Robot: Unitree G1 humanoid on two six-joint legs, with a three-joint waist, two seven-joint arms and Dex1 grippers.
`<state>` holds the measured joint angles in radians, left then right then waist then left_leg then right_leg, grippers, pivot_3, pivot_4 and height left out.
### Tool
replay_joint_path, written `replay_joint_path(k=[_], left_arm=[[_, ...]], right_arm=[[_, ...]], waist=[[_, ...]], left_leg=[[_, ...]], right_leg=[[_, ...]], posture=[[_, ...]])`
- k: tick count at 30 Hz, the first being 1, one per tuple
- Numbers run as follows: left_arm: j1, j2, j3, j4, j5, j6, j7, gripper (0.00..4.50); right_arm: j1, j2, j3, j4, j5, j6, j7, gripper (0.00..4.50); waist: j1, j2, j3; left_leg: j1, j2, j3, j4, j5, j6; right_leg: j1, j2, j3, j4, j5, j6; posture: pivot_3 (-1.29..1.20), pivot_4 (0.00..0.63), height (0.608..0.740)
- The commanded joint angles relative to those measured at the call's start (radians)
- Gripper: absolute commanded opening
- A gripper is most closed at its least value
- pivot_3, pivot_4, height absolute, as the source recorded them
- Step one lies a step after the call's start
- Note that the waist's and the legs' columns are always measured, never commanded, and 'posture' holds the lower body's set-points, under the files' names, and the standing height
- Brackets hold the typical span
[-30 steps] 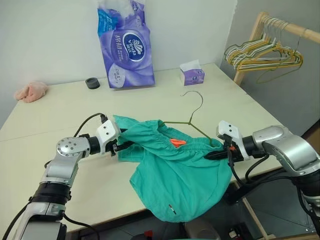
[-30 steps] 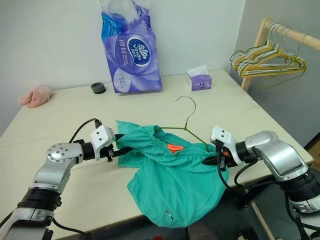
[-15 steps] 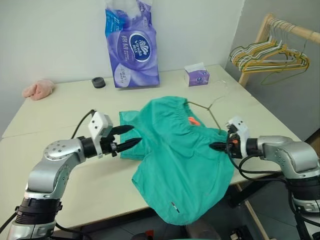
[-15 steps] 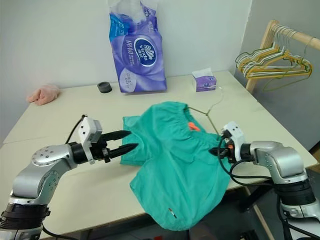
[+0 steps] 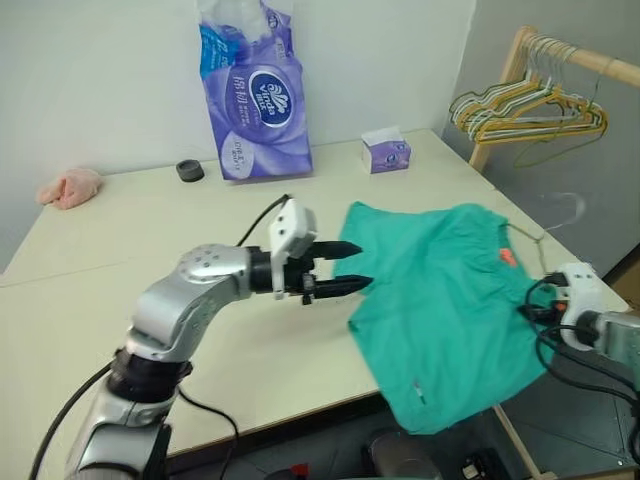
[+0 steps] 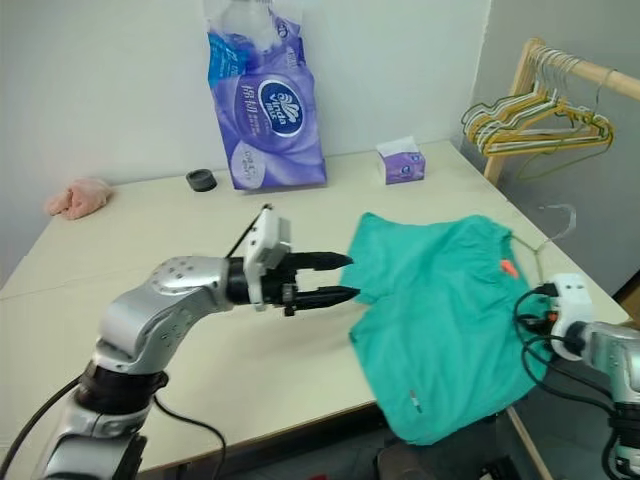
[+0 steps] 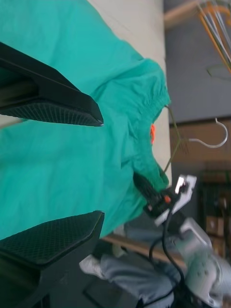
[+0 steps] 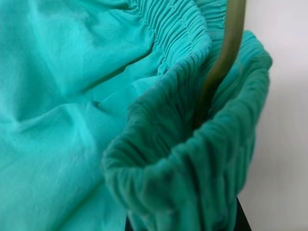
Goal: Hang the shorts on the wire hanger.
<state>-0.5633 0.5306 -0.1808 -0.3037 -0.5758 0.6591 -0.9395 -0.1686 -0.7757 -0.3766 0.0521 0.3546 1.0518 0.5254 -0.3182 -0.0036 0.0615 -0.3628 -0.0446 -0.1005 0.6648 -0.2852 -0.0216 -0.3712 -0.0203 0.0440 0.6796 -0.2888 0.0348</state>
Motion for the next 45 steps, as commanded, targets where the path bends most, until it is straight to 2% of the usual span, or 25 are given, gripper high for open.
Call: replay_joint_path(k=[1,7,11,19,26,29,32,39,45], left_arm=[[-0.067,-0.045,-0.037,0.020,0.014,0.007,0.002,2.94],[-0.163,-0.136,-0.075,0.080,0.009,0.039,-0.001,2.94],[-0.232,-0.184,-0.091,0.128,0.024,0.031,-0.002,2.94],[-0.289,-0.253,-0.098,0.158,0.051,0.019,0.002,2.94],[-0.295,-0.281,-0.095,0.156,0.063,0.019,0.011,2.94],[-0.293,-0.287,-0.097,0.154,0.067,0.018,0.012,2.94],[-0.294,-0.295,-0.101,0.157,0.076,0.009,0.007,2.94],[-0.320,-0.333,-0.103,0.204,0.082,-0.023,-0.018,2.94],[-0.375,-0.354,-0.100,0.265,0.080,-0.031,-0.074,2.94]], right_arm=[[0.036,-0.048,-0.108,0.032,-0.031,-0.047,-0.044,0.00],[0.115,-0.097,-0.219,0.089,-0.078,-0.111,-0.093,0.00],[0.146,-0.163,-0.248,0.064,-0.110,-0.172,-0.089,0.00],[-0.025,-0.278,-0.228,0.069,-0.122,-0.227,-0.109,0.00],[-0.111,-0.318,-0.213,0.144,-0.148,-0.281,-0.114,0.00],[-0.155,-0.316,-0.228,0.196,-0.143,-0.245,-0.136,0.00],[-0.208,-0.304,-0.274,0.222,-0.107,-0.129,-0.165,0.00],[-0.215,-0.292,-0.359,0.117,-0.035,0.175,-0.160,0.00],[-0.278,-0.302,-0.354,0.100,-0.008,0.278,-0.160,0.00]], waist=[[-0.006,0.000,0.000],[-0.047,0.002,0.000],[-0.073,0.002,0.002],[-0.127,0.002,0.015],[-0.120,0.000,0.032],[-0.118,0.000,0.042],[-0.120,0.000,0.050],[-0.126,-0.001,0.065],[-0.138,-0.001,0.074]], left_leg=[[0.000,0.000,0.000,0.000,0.000,0.001],[0.000,0.001,0.002,-0.002,-0.002,0.003],[0.000,0.000,0.005,-0.002,-0.003,0.004],[0.003,0.000,0.017,-0.003,-0.006,0.009],[0.003,0.000,0.020,-0.002,-0.007,0.011],[0.004,-0.001,0.022,-0.002,-0.008,0.012],[0.005,-0.001,0.026,-0.002,-0.009,0.013],[0.006,-0.001,0.030,-0.002,-0.009,0.014],[0.005,0.000,0.034,-0.002,-0.010,0.015]], right_leg=[[0.000,0.000,0.000,0.000,-0.001,0.001],[0.002,0.001,0.001,0.000,-0.003,0.004],[0.003,0.004,0.003,-0.001,-0.005,0.007],[0.004,0.004,0.005,-0.004,-0.008,0.011],[0.005,0.004,0.014,-0.006,-0.008,0.011],[0.005,0.004,0.020,-0.006,-0.007,0.012],[0.005,0.004,0.025,-0.007,-0.006,0.014],[0.005,0.004,0.028,-0.007,-0.006,0.016],[0.004,0.004,0.029,-0.015,-0.002,0.022]], posture=[[-0.48,0.030,0.740],[-0.51,0.049,0.740],[-0.51,0.063,0.740],[-0.50,0.104,0.740],[-0.49,0.132,0.740],[-0.49,0.138,0.740],[-0.50,0.145,0.740],[-0.55,0.165,0.740],[-0.56,0.174,0.740]])
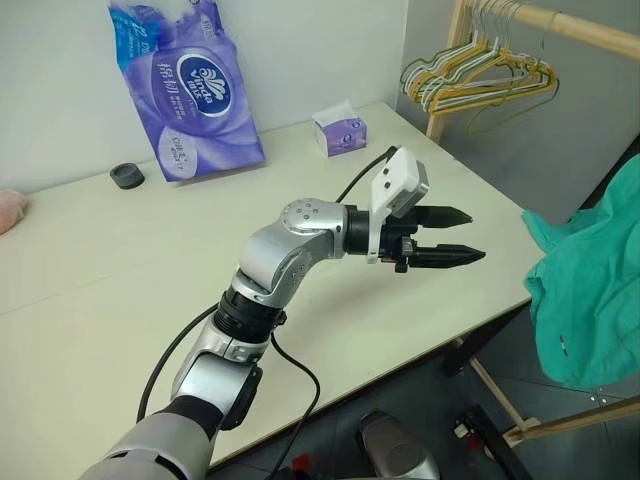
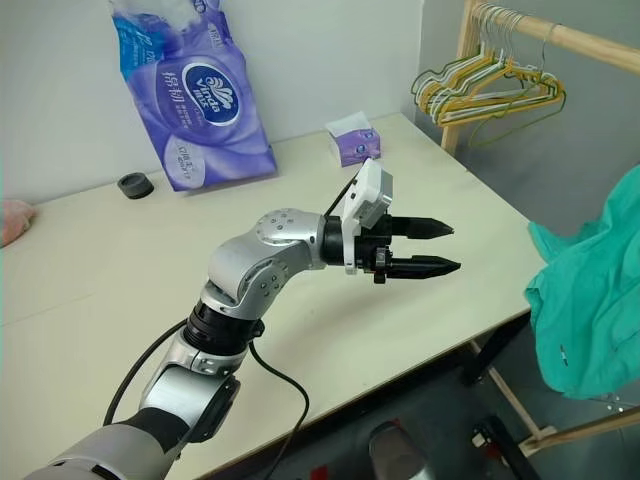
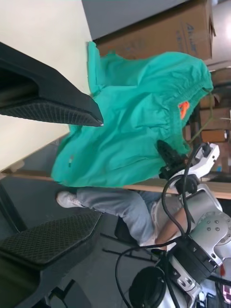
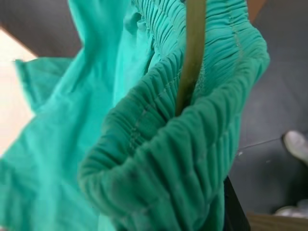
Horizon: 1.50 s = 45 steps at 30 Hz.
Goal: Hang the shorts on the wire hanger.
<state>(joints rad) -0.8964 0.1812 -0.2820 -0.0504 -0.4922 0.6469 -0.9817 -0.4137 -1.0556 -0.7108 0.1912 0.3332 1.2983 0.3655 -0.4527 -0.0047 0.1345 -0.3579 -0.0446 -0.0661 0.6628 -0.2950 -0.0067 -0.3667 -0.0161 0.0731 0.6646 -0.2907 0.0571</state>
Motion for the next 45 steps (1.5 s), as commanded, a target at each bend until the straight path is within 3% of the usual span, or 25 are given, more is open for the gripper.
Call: replay_joint_path(k=[1,6,10,20,27,34,45], left_arm=[[-0.052,-0.006,0.001,0.023,-0.004,-0.020,-0.044,2.94],[-0.152,-0.038,0.016,0.139,0.003,-0.048,-0.091,2.94],[-0.187,-0.060,0.008,0.191,0.022,-0.088,-0.116,3.00],[-0.213,-0.098,0.002,0.258,0.063,-0.158,-0.164,3.00],[-0.209,-0.108,0.000,0.270,0.083,-0.180,-0.182,3.00],[-0.202,-0.102,0.007,0.264,0.100,-0.178,-0.180,3.00],[-0.163,-0.055,0.063,0.229,0.139,-0.177,-0.054,3.00]], right_arm=[[-0.038,-0.024,-0.014,-0.042,0.018,0.040,0.004,0.00],[-0.121,0.033,-0.035,-0.063,0.042,0.112,-0.014,0.00],[-0.167,0.071,-0.062,-0.095,0.040,0.168,-0.043,1.04],[-0.203,0.099,-0.100,-0.191,0.020,0.169,-0.099,4.45],[-0.250,0.146,-0.079,-0.257,-0.001,0.040,-0.150,4.45],[-0.302,0.209,-0.011,-0.271,-0.034,-0.332,-0.190,4.45],[-0.226,0.333,0.198,-0.333,-0.012,-0.780,-0.021,4.45]], waist=[[-0.007,0.000,0.003],[-0.019,0.000,0.010],[-0.027,0.001,0.011],[-0.068,0.002,0.011],[-0.104,0.002,0.011],[-0.126,0.007,0.008],[-0.121,0.007,0.003]], left_leg=[[-0.001,0.000,0.001,0.000,0.000,0.001],[-0.001,0.000,0.006,0.002,-0.003,0.006],[-0.001,0.000,0.013,0.001,-0.005,0.009],[-0.001,0.000,0.019,0.001,-0.007,0.012],[-0.001,-0.001,0.022,0.001,-0.008,0.014],[-0.001,-0.001,0.022,0.001,-0.009,0.015],[0.001,-0.001,0.022,0.002,-0.009,0.015]], right_leg=[[0.000,0.000,0.001,-0.001,0.001,0.001],[0.000,-0.001,0.006,-0.004,0.003,0.004],[-0.002,-0.001,0.016,-0.004,0.003,0.006],[-0.004,-0.001,0.023,-0.006,0.004,0.012],[-0.004,-0.001,0.024,-0.007,0.004,0.014],[-0.004,-0.002,0.024,-0.006,0.004,0.014],[-0.004,-0.003,0.024,-0.003,0.006,0.016]], posture=[[-0.56,0.174,0.740],[-0.56,0.168,0.740],[-0.56,0.165,0.740],[-0.60,0.151,0.740],[-0.60,0.139,0.740],[-0.58,0.121,0.740],[-0.47,0.069,0.740]])
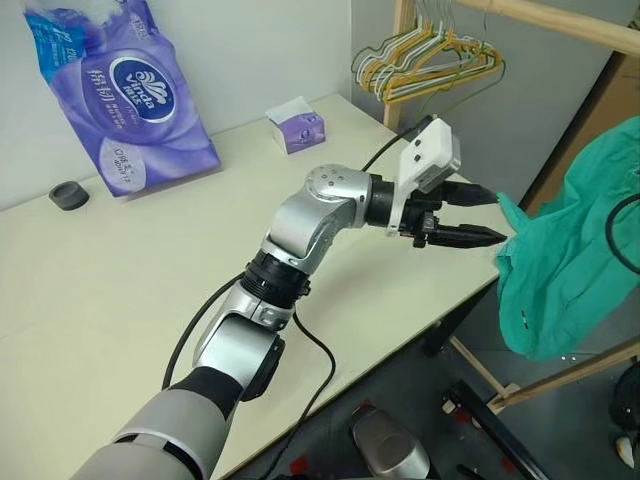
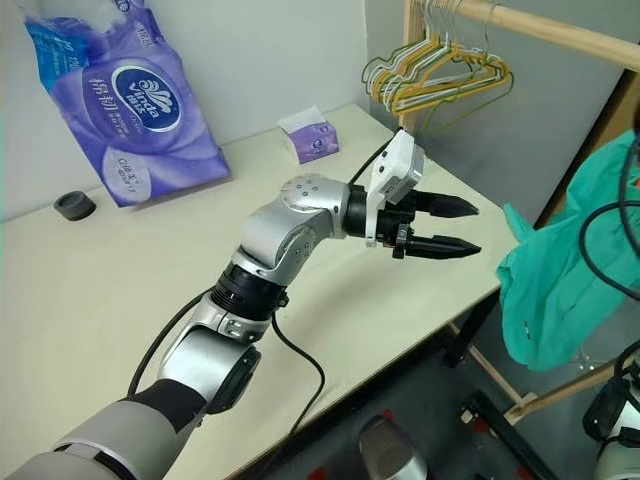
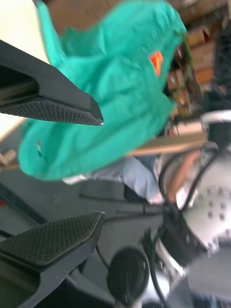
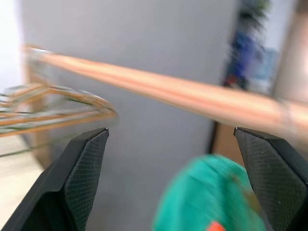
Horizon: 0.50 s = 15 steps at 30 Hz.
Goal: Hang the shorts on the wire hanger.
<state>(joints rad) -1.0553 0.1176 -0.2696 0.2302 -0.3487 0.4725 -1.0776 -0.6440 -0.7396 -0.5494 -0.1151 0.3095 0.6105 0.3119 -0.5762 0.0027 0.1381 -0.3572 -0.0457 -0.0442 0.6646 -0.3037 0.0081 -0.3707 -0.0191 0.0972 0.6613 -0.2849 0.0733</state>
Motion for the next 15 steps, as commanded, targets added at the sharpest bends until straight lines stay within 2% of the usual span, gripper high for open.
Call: replay_joint_path(k=[1,2,6,15], left_arm=[[-0.005,0.009,0.061,-0.060,-0.014,0.009,0.058,3.00],[-0.005,0.009,0.071,-0.070,-0.021,0.017,0.071,3.00],[0.001,0.012,0.104,-0.099,-0.048,0.057,0.104,3.00],[0.023,0.021,0.149,-0.173,-0.075,0.084,0.180,3.00]], right_arm=[[0.010,0.025,0.063,-0.019,0.003,-0.116,0.044,4.45],[0.012,0.040,0.081,-0.013,0.005,-0.124,0.049,4.45],[0.036,0.072,0.119,0.003,0.003,-0.137,0.052,4.45],[0.230,0.175,0.207,0.016,-0.011,-0.160,0.068,4.45]], waist=[[0.006,0.000,-0.001],[0.009,0.000,-0.001],[0.045,0.000,-0.004],[0.153,-0.001,-0.011]], left_leg=[[0.000,0.000,0.000,0.000,0.000,0.000],[0.000,-0.001,0.000,0.000,0.000,0.000],[0.000,-0.001,-0.001,0.001,0.000,0.000],[-0.001,0.001,-0.007,0.009,0.000,0.000]], right_leg=[[0.000,-0.001,0.000,0.000,0.000,0.000],[0.000,-0.002,0.000,0.001,0.003,-0.004],[-0.001,-0.003,0.000,0.003,0.003,-0.005],[-0.003,-0.003,-0.003,0.009,0.004,-0.007]], posture=[[-0.47,0.066,0.740],[-0.45,0.058,0.740],[-0.41,0.047,0.740],[-0.34,0.034,0.740]])
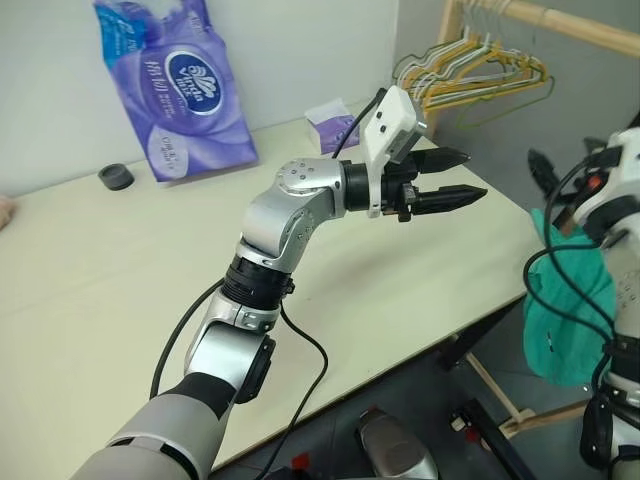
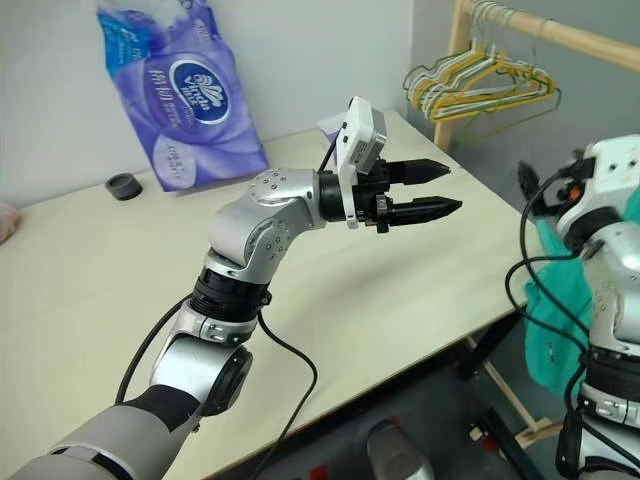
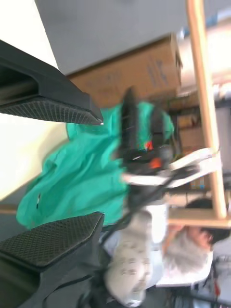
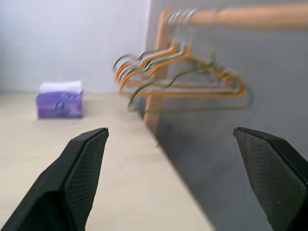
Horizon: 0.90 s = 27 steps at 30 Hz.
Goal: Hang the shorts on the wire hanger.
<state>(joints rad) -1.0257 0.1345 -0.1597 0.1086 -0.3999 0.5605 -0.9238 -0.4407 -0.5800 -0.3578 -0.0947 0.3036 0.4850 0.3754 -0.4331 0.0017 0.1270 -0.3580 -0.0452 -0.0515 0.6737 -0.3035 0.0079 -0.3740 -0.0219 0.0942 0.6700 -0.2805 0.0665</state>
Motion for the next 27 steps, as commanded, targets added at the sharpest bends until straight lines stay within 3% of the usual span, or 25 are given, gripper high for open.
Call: replay_joint_path(k=[1,6,12,19,22,27], left_arm=[[-0.008,0.004,0.042,-0.050,-0.025,-0.004,0.030,3.00],[0.049,0.018,0.083,-0.123,0.001,-0.014,0.151,3.00],[0.240,0.088,0.113,-0.265,0.076,0.004,0.328,3.00],[0.658,0.096,0.316,-0.464,0.294,0.088,0.780,3.00],[0.835,0.086,0.343,-0.555,0.359,0.108,0.869,3.00],[0.965,-0.003,0.435,-0.592,0.336,0.098,0.954,3.00]], right_arm=[[0.031,0.020,0.021,0.001,-0.008,-0.041,0.004,4.45],[0.086,0.100,0.159,0.055,-0.051,-0.122,0.045,4.45],[0.051,0.201,0.273,0.140,-0.088,-0.228,0.069,4.45],[-0.034,0.308,0.367,0.271,-0.115,-0.357,0.111,4.45],[-0.033,0.325,0.382,0.277,-0.096,-0.329,0.149,4.45],[-0.015,0.346,0.407,0.283,-0.107,-0.349,0.184,4.45]], waist=[[0.021,0.000,0.000],[0.053,0.001,-0.014],[0.092,0.001,-0.022],[0.149,-0.003,-0.038],[0.201,-0.009,-0.044],[0.319,-0.020,-0.052]], left_leg=[[-0.001,0.000,0.000,0.003,0.000,0.000],[-0.002,-0.001,0.000,0.006,0.000,0.000],[0.000,-0.001,-0.001,0.006,0.000,-0.001],[-0.003,0.001,-0.002,0.006,0.000,-0.002],[-0.005,0.002,-0.004,0.006,0.001,-0.003],[-0.006,0.001,-0.006,0.007,0.002,-0.005]], right_leg=[[-0.001,0.000,0.000,0.002,0.000,0.000],[-0.002,0.000,0.001,0.004,0.000,0.000],[-0.003,0.000,0.001,0.008,0.000,0.000],[-0.008,0.001,-0.001,0.010,0.002,-0.003],[-0.012,0.002,-0.002,0.011,0.003,-0.004],[-0.012,0.001,-0.006,0.009,0.005,-0.009]], posture=[[-0.33,0.033,0.740],[-0.28,0.024,0.740],[-0.21,0.019,0.740],[-0.11,0.014,0.740],[-0.07,0.018,0.740],[-0.03,0.024,0.740]])
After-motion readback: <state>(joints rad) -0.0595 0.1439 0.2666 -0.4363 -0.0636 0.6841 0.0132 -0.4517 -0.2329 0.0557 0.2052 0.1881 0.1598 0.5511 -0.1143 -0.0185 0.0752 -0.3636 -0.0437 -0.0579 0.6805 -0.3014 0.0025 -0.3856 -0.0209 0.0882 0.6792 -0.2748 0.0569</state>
